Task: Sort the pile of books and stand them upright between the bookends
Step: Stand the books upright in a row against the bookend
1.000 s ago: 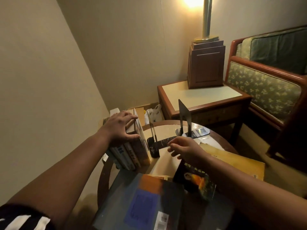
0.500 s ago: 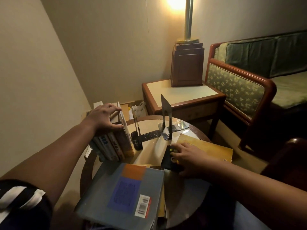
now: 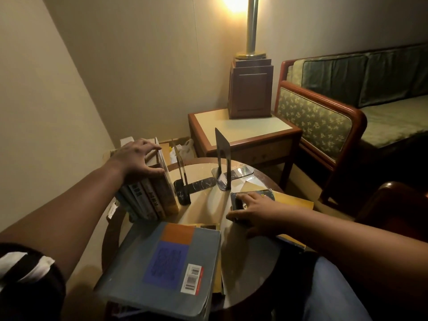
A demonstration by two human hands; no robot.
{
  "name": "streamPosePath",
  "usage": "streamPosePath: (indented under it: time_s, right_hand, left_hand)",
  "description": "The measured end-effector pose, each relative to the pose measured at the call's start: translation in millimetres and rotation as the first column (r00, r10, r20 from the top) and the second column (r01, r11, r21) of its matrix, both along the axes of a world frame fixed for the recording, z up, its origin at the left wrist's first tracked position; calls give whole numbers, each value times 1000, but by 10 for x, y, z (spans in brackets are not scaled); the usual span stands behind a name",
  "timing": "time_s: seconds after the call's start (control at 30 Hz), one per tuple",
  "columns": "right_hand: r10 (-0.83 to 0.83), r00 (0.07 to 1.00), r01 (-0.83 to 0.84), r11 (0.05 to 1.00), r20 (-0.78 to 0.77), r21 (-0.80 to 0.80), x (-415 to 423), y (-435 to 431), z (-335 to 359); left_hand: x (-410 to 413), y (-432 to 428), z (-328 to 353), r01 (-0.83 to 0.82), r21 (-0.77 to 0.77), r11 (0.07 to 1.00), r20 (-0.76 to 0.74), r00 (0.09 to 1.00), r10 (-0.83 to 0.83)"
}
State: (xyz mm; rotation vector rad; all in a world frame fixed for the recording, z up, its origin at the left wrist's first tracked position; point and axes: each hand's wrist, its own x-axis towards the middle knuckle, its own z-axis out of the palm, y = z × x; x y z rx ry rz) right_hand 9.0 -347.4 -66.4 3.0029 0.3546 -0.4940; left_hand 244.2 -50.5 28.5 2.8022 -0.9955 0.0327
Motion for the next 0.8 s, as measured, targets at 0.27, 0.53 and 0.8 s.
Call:
streamPosePath:
  time_s: [0.27, 0.53, 0.8]
  right_hand:
    - [-98, 978, 16, 917, 185, 399, 18, -135, 119]
    - [-492, 616, -31, 766, 616, 643, -20, -311, 245]
    - [-626, 452, 23, 721, 636, 693, -248, -585, 227]
  left_hand:
    - [24, 10, -14, 3, 2, 1000, 1, 1000, -3]
    - [27, 27, -29, 1, 12, 1000, 5, 1000, -1]
    - [68, 34, -41, 12, 9, 1000, 18, 1000, -12]
